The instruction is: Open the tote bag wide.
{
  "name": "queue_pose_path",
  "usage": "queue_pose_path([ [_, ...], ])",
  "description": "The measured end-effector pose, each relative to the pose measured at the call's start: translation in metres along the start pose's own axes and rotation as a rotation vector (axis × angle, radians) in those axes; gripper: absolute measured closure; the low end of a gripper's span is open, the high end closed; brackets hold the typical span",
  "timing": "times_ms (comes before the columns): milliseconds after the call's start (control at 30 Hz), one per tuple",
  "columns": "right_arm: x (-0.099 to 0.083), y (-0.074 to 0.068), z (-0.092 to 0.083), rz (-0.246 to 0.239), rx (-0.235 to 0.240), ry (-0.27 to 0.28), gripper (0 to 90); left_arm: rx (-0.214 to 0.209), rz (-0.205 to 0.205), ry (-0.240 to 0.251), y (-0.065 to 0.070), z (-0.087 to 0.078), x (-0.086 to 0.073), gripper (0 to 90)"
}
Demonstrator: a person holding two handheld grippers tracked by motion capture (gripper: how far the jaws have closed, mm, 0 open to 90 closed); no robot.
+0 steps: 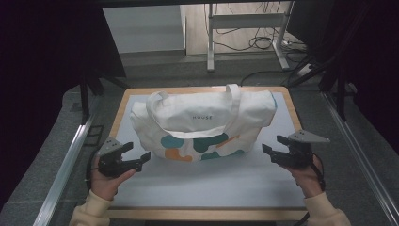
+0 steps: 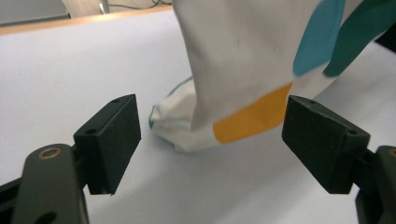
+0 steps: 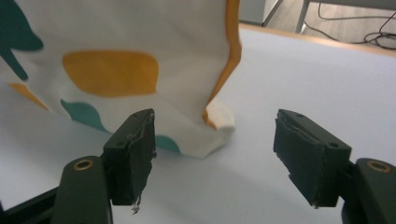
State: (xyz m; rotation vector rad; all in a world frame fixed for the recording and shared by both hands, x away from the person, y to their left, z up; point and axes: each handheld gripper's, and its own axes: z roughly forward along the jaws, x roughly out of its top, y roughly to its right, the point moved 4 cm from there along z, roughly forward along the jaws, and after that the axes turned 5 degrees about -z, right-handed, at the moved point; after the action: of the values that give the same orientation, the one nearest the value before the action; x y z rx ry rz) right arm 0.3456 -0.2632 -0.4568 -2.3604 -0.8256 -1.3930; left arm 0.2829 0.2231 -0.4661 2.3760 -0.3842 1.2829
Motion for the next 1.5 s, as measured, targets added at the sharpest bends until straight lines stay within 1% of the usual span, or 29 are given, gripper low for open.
queue_pose_path([
  [133, 0.018, 0.004, -0.001, 0.007, 0.009, 0.019, 29.6, -0.005, -0.003, 0.021, 0.000, -0.002, 0.014, 19.8],
  [200, 0.022, 0.005, 0.000, 0.006, 0.011, 0.023, 29.7, -0.008, -0.005, 0.022, 0.000, -0.003, 0.016, 20.4],
  [233, 0.028, 0.005, 0.002, 0.007, 0.015, 0.028, 29.8, -0.013, -0.007, 0.024, 0.001, -0.003, 0.018, 20.7],
  [267, 0.028, 0.005, 0.002, 0.007, 0.015, 0.028, 29.8, -0.014, -0.007, 0.026, 0.001, -0.002, 0.021, 20.7],
  [300, 0.036, 0.006, 0.004, 0.003, 0.015, 0.034, 29.9, -0.015, -0.003, 0.030, 0.001, -0.002, 0.025, 21.4],
  [333, 0.036, 0.006, 0.004, 0.003, 0.015, 0.034, 29.9, -0.015, -0.003, 0.030, 0.001, -0.002, 0.025, 21.7],
  [467, 0.048, 0.006, 0.009, 0.010, 0.021, 0.043, 30.5, -0.025, -0.006, 0.036, 0.002, 0.001, 0.033, 23.3],
  [500, 0.048, 0.006, 0.009, 0.010, 0.021, 0.043, 30.5, -0.025, -0.006, 0.036, 0.002, 0.001, 0.033, 24.2],
  [533, 0.053, 0.006, 0.011, 0.002, 0.020, 0.046, 30.8, -0.029, -0.005, 0.036, 0.001, 0.002, 0.034, 26.4],
  [567, 0.055, 0.006, 0.011, 0.000, 0.021, 0.045, 30.9, -0.046, -0.016, 0.031, 0.001, 0.004, 0.036, 29.0],
  [600, 0.055, 0.006, 0.011, 0.000, 0.021, 0.045, 30.9, -0.046, -0.016, 0.031, 0.001, 0.004, 0.036, 31.0],
  [633, 0.058, 0.005, 0.012, -0.004, 0.019, 0.047, 31.5, -0.060, -0.024, 0.031, 0.000, 0.006, 0.039, 32.1],
  [700, 0.060, 0.005, 0.013, -0.008, 0.020, 0.047, 32.1, -0.061, -0.023, 0.033, 0.000, 0.007, 0.040, 33.3],
  [733, 0.062, 0.004, 0.014, -0.013, 0.020, 0.048, 34.2, -0.068, -0.022, 0.034, 0.001, 0.009, 0.043, 36.5],
  [767, 0.062, 0.004, 0.014, -0.013, 0.020, 0.048, 34.2, -0.068, -0.022, 0.034, 0.001, 0.009, 0.043, 38.3],
  [800, 0.063, 0.005, 0.015, -0.014, 0.023, 0.046, 35.4, -0.071, -0.018, 0.036, 0.002, 0.010, 0.044, 38.3],
  [833, 0.065, 0.005, 0.016, -0.015, 0.025, 0.047, 39.0, -0.073, -0.011, 0.036, 0.003, 0.011, 0.045, 43.4],
  [867, 0.065, 0.005, 0.016, -0.015, 0.025, 0.047, 39.0, -0.073, -0.011, 0.036, 0.003, 0.011, 0.045, 45.7],
  [900, 0.065, 0.005, 0.016, -0.012, 0.030, 0.055, 45.6, -0.066, 0.000, 0.033, 0.003, 0.014, 0.045, 49.4],
  [933, 0.065, 0.005, 0.016, -0.012, 0.030, 0.055, 45.6, -0.066, 0.000, 0.033, 0.003, 0.014, 0.045, 53.1],
  [967, 0.066, 0.005, 0.016, -0.010, 0.032, 0.060, 47.7, -0.055, 0.005, 0.036, 0.003, 0.014, 0.045, 53.1],
  [1000, 0.066, 0.006, 0.015, -0.007, 0.030, 0.065, 53.6, -0.043, 0.012, 0.044, 0.002, 0.014, 0.044, 60.0],
  [1033, 0.066, 0.006, 0.015, -0.007, 0.030, 0.065, 53.6, -0.043, 0.012, 0.044, 0.002, 0.014, 0.044, 63.8],
  [1067, 0.066, 0.008, 0.015, -0.010, 0.028, 0.067, 60.7, -0.039, 0.015, 0.049, 0.001, 0.013, 0.044, 67.2],
  [1133, 0.066, 0.009, 0.014, -0.010, 0.023, 0.068, 68.2, -0.042, 0.016, 0.058, 0.001, 0.012, 0.045, 72.8],
  [1200, 0.065, 0.010, 0.013, -0.012, 0.012, 0.067, 73.8, -0.046, 0.021, 0.060, 0.000, 0.011, 0.044, 76.2],
  [1300, 0.063, 0.011, 0.013, -0.009, 0.022, 0.074, 79.1, -0.053, 0.027, 0.063, 0.000, 0.011, 0.042, 80.6],
  [1433, 0.061, 0.010, 0.013, -0.015, 0.029, 0.081, 83.5, -0.059, 0.032, 0.063, 0.001, 0.011, 0.041, 83.4],
  [1500, 0.061, 0.010, 0.012, -0.018, 0.031, 0.084, 84.1, -0.061, 0.035, 0.065, 0.001, 0.010, 0.040, 83.9],
])
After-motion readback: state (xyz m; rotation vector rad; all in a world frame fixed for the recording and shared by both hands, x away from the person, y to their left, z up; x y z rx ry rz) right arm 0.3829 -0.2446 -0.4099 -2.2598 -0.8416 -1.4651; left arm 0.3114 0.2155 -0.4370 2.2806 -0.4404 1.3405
